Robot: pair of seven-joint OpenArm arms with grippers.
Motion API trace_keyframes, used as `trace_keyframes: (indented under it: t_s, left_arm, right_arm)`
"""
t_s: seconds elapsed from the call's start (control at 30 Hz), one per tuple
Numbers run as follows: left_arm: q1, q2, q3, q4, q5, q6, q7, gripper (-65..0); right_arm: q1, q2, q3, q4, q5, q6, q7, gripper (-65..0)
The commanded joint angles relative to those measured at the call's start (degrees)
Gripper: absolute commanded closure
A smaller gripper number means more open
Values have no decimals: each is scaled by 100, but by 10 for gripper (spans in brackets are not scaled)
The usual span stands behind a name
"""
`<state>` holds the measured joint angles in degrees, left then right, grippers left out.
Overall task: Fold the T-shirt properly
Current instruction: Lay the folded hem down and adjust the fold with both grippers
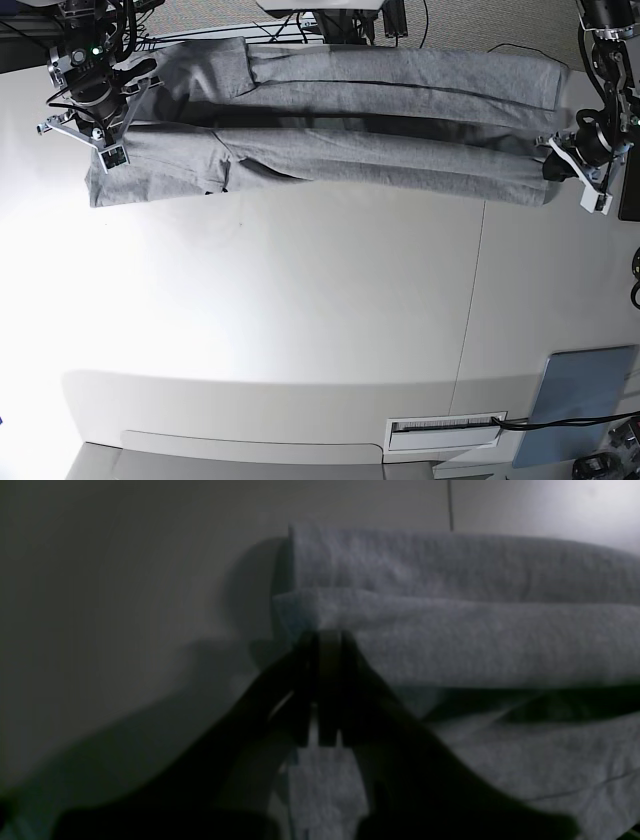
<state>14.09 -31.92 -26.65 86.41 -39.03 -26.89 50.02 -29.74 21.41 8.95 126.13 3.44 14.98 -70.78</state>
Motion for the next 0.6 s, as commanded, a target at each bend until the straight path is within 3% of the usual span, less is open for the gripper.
trace_keyframes:
  t_s: [0.0,0.57]
  left_arm:
    - [-42,-142,-52,87,11,4,-39,0]
    - [-42,-144,-52,87,240,4,22,0]
  right_arm:
    - [-15,79,52,101,-33,-33,-52,0]
    - [-223,79,52,98,0,-94,-127,0]
